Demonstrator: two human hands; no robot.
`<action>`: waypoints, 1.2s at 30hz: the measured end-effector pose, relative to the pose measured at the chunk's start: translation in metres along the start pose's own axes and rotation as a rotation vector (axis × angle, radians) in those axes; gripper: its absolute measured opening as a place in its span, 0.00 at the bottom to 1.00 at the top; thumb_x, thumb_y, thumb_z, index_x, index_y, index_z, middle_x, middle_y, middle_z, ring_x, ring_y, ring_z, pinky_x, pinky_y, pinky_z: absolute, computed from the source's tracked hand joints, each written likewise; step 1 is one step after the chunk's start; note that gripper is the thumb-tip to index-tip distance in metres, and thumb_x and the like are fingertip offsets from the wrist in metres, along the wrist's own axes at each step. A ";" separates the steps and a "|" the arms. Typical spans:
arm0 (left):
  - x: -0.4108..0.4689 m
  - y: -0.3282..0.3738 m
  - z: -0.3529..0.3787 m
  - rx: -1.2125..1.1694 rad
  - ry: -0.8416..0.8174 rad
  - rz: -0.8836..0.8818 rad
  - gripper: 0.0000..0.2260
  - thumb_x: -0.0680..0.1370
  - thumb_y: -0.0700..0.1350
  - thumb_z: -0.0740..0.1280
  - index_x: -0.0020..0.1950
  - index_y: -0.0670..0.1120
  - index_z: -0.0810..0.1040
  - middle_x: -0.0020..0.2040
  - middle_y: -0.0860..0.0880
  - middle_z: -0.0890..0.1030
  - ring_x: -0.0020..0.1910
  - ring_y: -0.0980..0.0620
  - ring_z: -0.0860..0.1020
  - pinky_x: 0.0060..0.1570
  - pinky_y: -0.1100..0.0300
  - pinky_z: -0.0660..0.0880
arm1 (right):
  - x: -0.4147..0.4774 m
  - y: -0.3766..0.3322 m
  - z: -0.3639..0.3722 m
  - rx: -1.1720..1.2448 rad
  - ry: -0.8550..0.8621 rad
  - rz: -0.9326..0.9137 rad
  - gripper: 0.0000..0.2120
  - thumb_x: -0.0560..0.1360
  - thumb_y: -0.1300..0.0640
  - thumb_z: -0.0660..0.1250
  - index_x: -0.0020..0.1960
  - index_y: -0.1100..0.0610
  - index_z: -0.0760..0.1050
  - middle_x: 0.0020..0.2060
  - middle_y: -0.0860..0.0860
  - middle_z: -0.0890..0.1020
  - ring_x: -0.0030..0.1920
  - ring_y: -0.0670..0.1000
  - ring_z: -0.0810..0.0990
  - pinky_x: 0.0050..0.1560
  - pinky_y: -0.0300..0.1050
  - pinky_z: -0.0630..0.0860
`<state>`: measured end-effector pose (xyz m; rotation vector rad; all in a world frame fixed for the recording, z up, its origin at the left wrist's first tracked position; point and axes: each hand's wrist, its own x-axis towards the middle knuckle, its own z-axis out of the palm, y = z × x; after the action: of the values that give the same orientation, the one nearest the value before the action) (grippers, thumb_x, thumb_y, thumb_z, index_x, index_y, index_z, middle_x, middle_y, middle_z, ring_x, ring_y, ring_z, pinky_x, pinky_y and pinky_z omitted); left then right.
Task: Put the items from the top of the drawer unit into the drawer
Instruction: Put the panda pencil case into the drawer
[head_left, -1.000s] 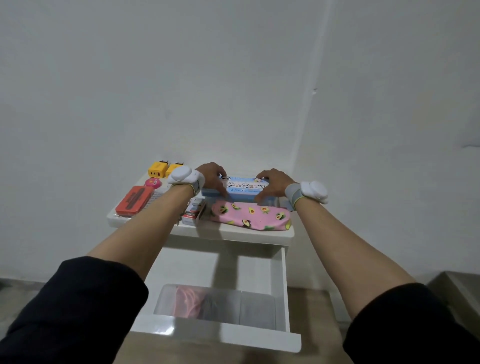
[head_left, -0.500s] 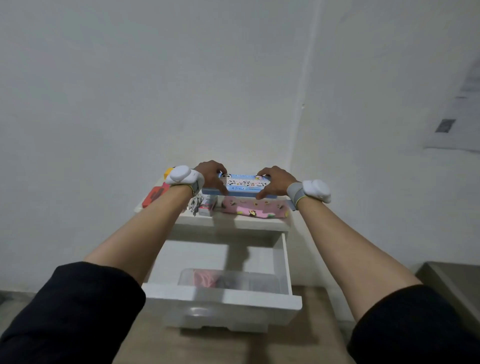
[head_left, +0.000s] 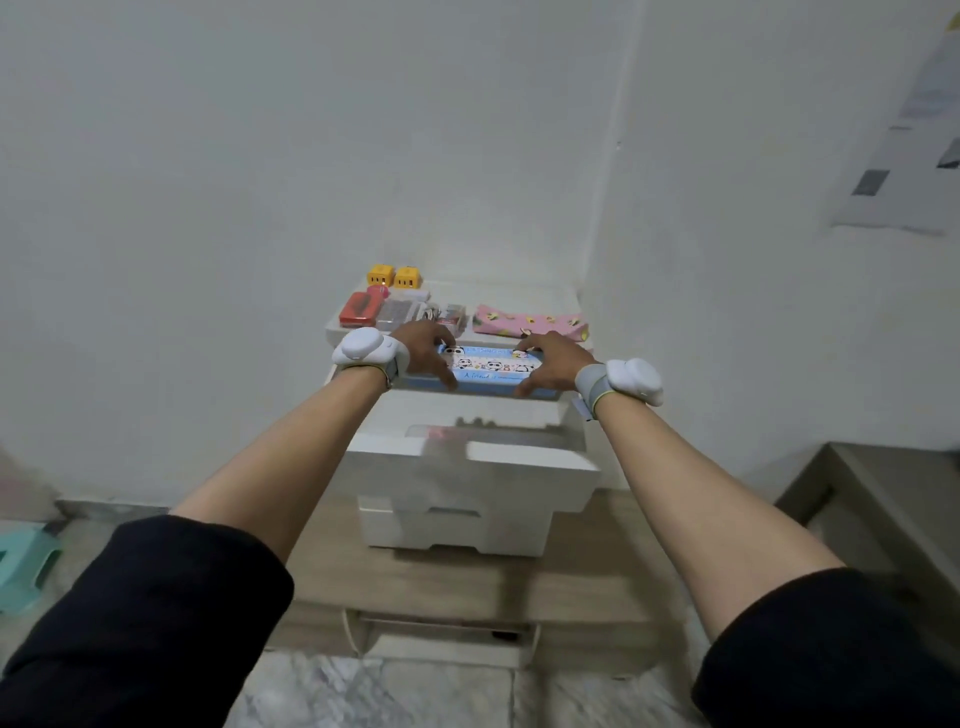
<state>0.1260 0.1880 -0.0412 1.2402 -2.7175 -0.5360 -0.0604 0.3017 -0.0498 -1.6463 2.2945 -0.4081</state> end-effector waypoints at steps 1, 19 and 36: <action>-0.005 -0.002 0.005 -0.002 -0.009 0.002 0.30 0.67 0.49 0.78 0.66 0.45 0.75 0.65 0.44 0.75 0.63 0.45 0.74 0.59 0.58 0.71 | -0.005 0.000 0.005 0.003 -0.001 0.003 0.34 0.65 0.53 0.78 0.68 0.53 0.71 0.65 0.55 0.72 0.63 0.55 0.74 0.58 0.44 0.72; 0.040 -0.024 0.065 -0.045 -0.089 -0.027 0.29 0.65 0.48 0.78 0.64 0.45 0.76 0.63 0.45 0.78 0.60 0.44 0.76 0.57 0.57 0.73 | 0.023 0.022 0.054 -0.069 -0.058 0.078 0.27 0.64 0.55 0.76 0.63 0.53 0.75 0.59 0.52 0.79 0.56 0.54 0.79 0.46 0.41 0.72; 0.118 -0.047 0.126 -0.069 -0.197 -0.135 0.33 0.65 0.47 0.79 0.67 0.44 0.73 0.66 0.44 0.76 0.63 0.43 0.75 0.62 0.55 0.73 | 0.116 0.066 0.104 -0.130 -0.214 0.085 0.29 0.64 0.56 0.78 0.62 0.57 0.73 0.58 0.56 0.78 0.56 0.57 0.78 0.48 0.42 0.74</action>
<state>0.0516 0.1058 -0.1814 1.4304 -2.7566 -0.8004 -0.1128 0.2053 -0.1790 -1.5590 2.2597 -0.0610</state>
